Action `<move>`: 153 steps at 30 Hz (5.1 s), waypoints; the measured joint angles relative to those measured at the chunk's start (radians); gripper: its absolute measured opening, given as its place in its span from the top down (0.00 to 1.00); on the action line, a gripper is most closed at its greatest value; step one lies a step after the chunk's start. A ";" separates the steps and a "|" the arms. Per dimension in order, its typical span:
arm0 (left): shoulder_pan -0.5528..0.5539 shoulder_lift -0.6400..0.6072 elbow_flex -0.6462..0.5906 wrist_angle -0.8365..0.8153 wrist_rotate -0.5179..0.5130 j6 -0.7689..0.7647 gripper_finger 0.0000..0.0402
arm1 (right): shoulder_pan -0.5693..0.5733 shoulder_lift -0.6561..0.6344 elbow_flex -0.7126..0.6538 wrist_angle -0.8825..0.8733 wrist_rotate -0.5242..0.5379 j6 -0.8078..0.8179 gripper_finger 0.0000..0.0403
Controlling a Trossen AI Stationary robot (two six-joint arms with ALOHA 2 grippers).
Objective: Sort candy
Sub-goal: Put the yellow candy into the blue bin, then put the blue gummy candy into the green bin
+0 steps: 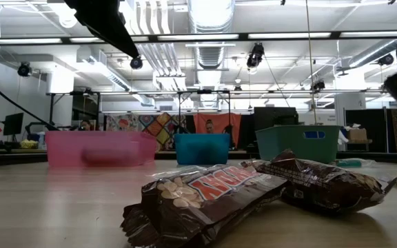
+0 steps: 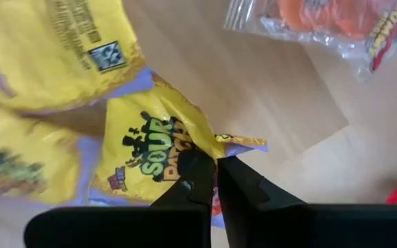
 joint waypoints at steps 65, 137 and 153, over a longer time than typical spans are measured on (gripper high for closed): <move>-0.295 0.001 -0.005 -0.316 0.047 -0.580 0.79 | -0.986 0.443 0.685 0.459 0.511 -1.266 0.98; -0.211 0.384 -0.005 0.407 0.096 0.238 0.61 | -0.245 -0.092 0.434 -0.031 0.182 -0.852 0.62; -0.057 0.603 -0.005 0.649 0.477 0.348 0.61 | -0.143 -0.167 0.229 0.156 0.223 -0.628 0.60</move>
